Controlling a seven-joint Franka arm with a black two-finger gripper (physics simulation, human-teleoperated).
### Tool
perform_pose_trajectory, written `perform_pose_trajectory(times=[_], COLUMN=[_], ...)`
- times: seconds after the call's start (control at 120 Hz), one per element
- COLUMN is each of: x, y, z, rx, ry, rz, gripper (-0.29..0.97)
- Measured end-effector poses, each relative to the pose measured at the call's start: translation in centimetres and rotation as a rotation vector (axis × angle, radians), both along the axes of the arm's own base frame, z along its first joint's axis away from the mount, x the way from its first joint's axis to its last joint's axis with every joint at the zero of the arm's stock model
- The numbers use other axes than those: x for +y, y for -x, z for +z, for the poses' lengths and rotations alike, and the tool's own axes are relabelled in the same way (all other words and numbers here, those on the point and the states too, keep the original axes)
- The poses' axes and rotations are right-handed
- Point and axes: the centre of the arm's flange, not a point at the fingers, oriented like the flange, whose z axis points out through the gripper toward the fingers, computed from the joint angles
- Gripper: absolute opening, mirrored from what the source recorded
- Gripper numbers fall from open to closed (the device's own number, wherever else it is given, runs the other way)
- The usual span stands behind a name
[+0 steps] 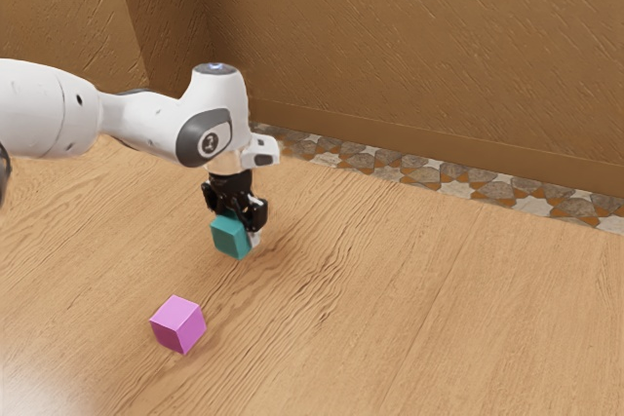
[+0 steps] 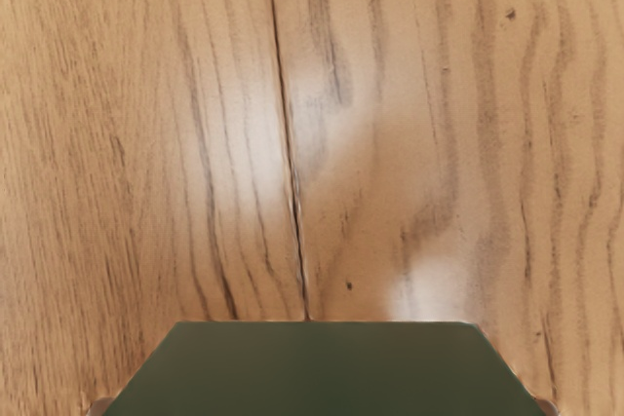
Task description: Pick up the blue block with one arm, and put the blue block on the pink block with one arm
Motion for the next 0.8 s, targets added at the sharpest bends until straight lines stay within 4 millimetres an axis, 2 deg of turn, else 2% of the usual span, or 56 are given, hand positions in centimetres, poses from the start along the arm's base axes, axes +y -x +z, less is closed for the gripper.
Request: perform_pose_trajectory(times=[0.092,0.15,0.2,0.3,0.458,0.65,0.8], x=[0.5,0.6,0.7,0.9,2.0,3.0,2.7], y=[3.1,4.8,5.9,8.5,12.2,14.2,14.5], z=[1.2,1.7,1.8,1.6,0.1,-0.5,-0.2], rx=[0.005,0.011,0.016,0.031,0.076,0.095,0.089], ry=[-0.003,-0.003,-0.004,-0.007,-0.012,-0.013,-0.014], rz=[0.011,0.014,0.018,0.024,0.055,0.092,0.097], gripper=[0.37,0.42,0.39,0.37,0.36,0.38,0.38])
